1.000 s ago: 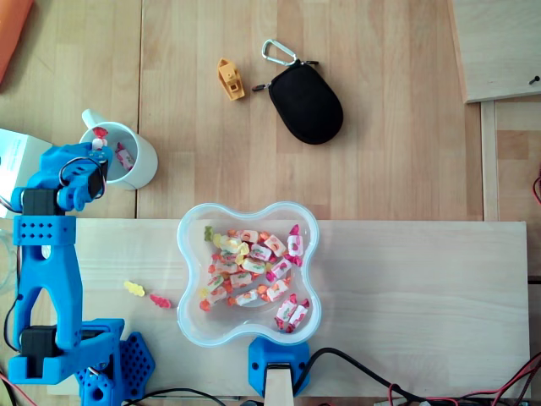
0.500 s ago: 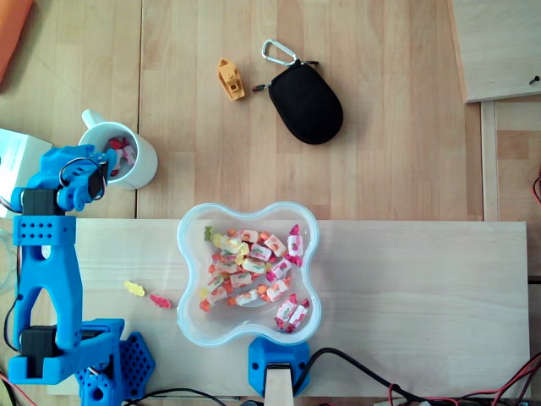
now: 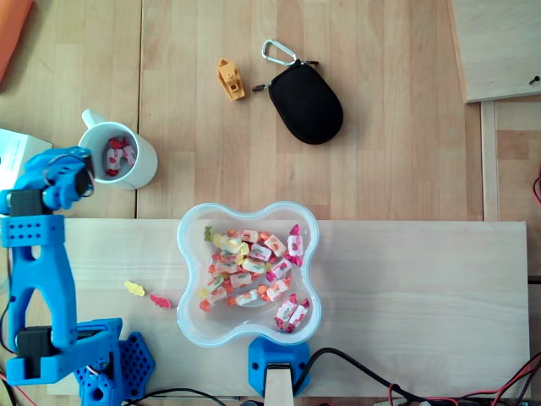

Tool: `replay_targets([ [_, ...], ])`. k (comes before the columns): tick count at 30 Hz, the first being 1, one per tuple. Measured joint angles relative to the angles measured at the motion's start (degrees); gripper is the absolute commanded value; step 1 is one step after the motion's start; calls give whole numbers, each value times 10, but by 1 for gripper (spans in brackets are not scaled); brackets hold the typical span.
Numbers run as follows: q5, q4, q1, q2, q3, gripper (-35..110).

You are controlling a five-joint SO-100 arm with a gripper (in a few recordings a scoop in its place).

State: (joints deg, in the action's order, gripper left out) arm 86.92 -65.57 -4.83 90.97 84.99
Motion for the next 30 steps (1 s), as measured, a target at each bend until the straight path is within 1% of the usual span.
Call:
replay_targets([
  [4,-51,0,-7,0,0,-2],
  [12,-113,0,-17,1,0,-1],
  [14,-134,15,-16,4,0,-1],
  [16,-171,51,-16,11,1,-1],
  [18,-231,98,-14,24,7,-1],
  [22,-412,216,-13,67,74,-2],
  [24,-511,285,-15,113,126,-2],
  [27,-628,375,-21,207,224,-2],
  [30,-675,461,-40,336,351,-2],
])
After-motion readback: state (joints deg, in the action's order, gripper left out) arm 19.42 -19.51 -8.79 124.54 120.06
